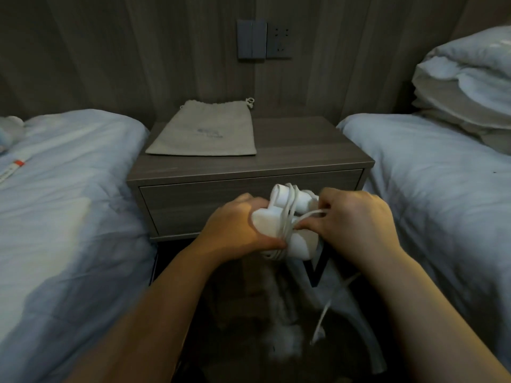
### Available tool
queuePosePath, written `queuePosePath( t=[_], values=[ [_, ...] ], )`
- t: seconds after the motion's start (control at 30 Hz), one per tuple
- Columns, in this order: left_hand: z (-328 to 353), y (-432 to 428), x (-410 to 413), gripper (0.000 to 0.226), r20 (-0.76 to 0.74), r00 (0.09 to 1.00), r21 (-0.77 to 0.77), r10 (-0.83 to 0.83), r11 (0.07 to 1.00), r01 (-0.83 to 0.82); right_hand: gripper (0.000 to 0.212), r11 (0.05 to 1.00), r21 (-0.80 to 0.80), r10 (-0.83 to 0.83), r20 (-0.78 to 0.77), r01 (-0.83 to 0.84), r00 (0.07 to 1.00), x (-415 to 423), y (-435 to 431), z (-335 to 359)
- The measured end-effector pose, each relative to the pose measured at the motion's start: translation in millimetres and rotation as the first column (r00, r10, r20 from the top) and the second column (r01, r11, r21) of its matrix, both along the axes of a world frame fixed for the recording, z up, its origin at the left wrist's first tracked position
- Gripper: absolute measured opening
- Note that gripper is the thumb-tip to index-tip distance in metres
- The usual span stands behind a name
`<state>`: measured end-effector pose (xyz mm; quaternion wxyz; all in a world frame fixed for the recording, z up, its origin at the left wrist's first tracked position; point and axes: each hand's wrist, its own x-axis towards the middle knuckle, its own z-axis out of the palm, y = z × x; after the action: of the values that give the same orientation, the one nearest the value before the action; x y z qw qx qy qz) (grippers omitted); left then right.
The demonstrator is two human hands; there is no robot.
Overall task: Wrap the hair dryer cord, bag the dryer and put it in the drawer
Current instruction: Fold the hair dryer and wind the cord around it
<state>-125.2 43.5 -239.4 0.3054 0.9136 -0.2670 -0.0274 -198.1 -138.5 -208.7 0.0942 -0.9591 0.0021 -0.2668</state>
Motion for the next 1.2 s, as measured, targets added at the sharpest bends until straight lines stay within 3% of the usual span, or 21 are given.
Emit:
queuePosePath(
  t=[0.1,0.2,0.33,0.43,0.57,0.73,0.83,1.07,1.2],
  values=[
    [-1,3,4,0.054,-0.03,0.999,-0.021,-0.03,0.999,0.029,0.043,0.991,0.132,0.002,-0.136,0.016,0.991,3,-4,2],
    [-1,5,5,0.054,-0.064,0.996,0.002,-0.066,0.998,0.066,0.017,0.935,0.353,0.133,-0.226,-0.046,0.965,6,-13,5],
    [-3,3,4,0.059,-0.08,0.993,0.057,-0.091,0.994,0.096,0.019,0.902,0.395,0.282,-0.238,-0.172,0.929,6,-25,7],
    [-4,2,3,0.06,-0.107,0.986,0.056,-0.131,0.989,0.137,0.009,0.887,0.453,0.19,-0.173,-0.093,0.966,9,-26,4],
    [-7,2,3,0.059,-0.175,0.966,0.057,-0.189,0.978,0.201,0.032,0.894,0.444,0.015,-0.154,0.056,0.988,14,-30,0],
    [-9,3,3,0.052,-0.233,0.929,0.042,-0.287,0.952,0.304,0.028,0.873,0.487,0.126,-0.239,0.007,0.963,17,-36,-5],
    [-9,4,4,0.053,-0.277,0.906,0.03,-0.318,0.94,0.34,0.014,0.811,0.583,0.248,-0.268,-0.048,0.931,19,-47,-8],
    [-12,6,4,0.062,-0.392,0.834,-0.136,-0.388,0.921,0.365,0.014,0.572,0.82,0.422,-0.263,-0.03,0.868,24,-52,-20],
    [-14,5,4,0.046,-0.421,0.807,-0.229,-0.413,0.91,0.347,0.008,0.516,0.856,0.436,-0.223,-0.039,0.872,29,-49,-26]
  ],
)
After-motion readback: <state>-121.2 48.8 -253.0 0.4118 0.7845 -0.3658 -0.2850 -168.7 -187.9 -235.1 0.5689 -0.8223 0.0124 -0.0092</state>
